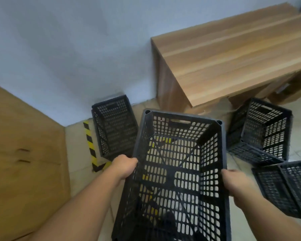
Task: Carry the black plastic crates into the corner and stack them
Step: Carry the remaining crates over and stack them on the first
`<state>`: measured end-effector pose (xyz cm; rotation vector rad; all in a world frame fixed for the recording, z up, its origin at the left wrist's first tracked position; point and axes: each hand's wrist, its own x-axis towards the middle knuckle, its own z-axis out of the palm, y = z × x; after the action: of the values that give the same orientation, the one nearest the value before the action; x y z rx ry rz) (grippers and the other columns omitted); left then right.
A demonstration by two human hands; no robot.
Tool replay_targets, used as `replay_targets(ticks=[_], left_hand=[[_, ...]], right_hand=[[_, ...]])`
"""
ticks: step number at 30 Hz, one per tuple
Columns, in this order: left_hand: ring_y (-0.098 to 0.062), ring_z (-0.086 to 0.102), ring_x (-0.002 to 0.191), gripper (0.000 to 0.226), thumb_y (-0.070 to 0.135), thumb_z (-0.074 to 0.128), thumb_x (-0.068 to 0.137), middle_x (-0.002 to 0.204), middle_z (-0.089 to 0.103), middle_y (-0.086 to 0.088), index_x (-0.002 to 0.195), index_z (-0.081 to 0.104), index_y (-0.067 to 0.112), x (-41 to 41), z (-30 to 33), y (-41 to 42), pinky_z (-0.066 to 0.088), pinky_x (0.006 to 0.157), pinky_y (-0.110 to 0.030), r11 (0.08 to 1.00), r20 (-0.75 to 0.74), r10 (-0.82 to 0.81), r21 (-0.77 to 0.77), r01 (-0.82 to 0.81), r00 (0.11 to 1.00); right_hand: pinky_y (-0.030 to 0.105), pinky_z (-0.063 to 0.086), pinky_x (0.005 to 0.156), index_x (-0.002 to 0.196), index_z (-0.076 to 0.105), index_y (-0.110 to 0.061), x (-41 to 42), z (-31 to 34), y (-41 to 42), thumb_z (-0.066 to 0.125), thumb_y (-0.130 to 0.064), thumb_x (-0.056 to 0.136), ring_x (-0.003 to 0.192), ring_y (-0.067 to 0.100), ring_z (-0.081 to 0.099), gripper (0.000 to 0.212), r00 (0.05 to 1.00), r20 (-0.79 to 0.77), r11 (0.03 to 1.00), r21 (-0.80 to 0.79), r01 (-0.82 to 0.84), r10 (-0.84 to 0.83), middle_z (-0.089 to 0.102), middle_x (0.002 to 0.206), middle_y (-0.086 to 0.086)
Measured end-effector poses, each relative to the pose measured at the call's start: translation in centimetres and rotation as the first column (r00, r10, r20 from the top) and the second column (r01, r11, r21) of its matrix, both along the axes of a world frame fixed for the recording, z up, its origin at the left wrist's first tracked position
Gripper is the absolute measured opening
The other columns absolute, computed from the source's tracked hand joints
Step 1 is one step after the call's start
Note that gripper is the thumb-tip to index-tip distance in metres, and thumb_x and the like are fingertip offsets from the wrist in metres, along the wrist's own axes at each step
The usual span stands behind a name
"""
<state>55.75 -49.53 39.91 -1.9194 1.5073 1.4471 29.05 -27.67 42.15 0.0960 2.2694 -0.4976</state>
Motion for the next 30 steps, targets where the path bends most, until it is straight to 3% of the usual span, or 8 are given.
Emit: replay_targets(ticks=[5,12,18,22,30], left_hand=[[-0.037,0.078,0.101,0.068,0.051,0.058,0.069,0.109,0.082,-0.014,0.118,0.077,0.007,8.1,-4.2,-2.9,0.064,0.097,-0.051,0.981,-0.036,0.195,0.019,-0.194,0.980],[-0.033,0.078,0.101,0.038,0.042,0.060,0.094,0.107,0.081,-0.014,0.113,0.073,0.012,15.2,-1.4,-7.1,0.065,0.096,-0.049,0.944,-0.054,0.329,0.026,-0.328,0.943],[-0.033,0.079,0.101,0.034,0.041,0.059,0.099,0.105,0.082,-0.013,0.110,0.074,0.012,20.1,-1.6,-12.4,0.064,0.098,-0.051,0.925,-0.068,0.380,0.003,-0.381,0.923],[-0.034,0.078,0.101,0.035,0.038,0.063,0.099,0.108,0.081,-0.013,0.113,0.074,0.008,21.6,-2.0,-16.1,0.063,0.099,-0.051,0.898,-0.091,0.435,-0.031,-0.439,0.896],[-0.034,0.076,0.102,0.036,0.043,0.061,0.098,0.106,0.081,-0.011,0.111,0.072,0.012,20.7,-3.7,-23.3,0.060,0.102,-0.052,0.876,-0.078,0.475,-0.048,-0.480,0.876]], right_hand=[[0.054,0.058,0.092,0.103,0.064,-0.007,3.8,-0.1,-6.2,0.054,-0.024,0.098,0.094,0.039,0.069,0.020,0.991,-0.011,0.990,-0.045,-0.132,0.132,0.072,0.101,0.020],[0.053,0.060,0.089,0.098,0.068,-0.009,8.9,-0.5,-15.9,0.056,-0.024,0.096,0.089,0.038,0.072,0.020,0.957,-0.036,0.956,-0.051,-0.289,0.288,0.074,0.095,0.017],[0.054,0.058,0.092,0.099,0.071,-0.006,12.4,-0.4,-23.8,0.057,-0.025,0.094,0.093,0.039,0.070,0.025,0.917,-0.075,0.915,-0.064,-0.398,0.393,0.074,0.097,0.017],[0.054,0.059,0.090,0.114,0.070,-0.005,13.7,-0.2,-28.6,0.056,-0.025,0.094,0.094,0.038,0.071,0.031,0.899,-0.076,0.896,-0.081,-0.437,0.431,0.074,0.101,0.016],[0.049,0.060,0.088,0.114,0.071,-0.005,12.3,-1.5,-37.2,0.056,-0.023,0.094,0.089,0.035,0.069,0.031,0.874,-0.085,0.869,-0.097,-0.485,0.479,0.073,0.096,0.014]])
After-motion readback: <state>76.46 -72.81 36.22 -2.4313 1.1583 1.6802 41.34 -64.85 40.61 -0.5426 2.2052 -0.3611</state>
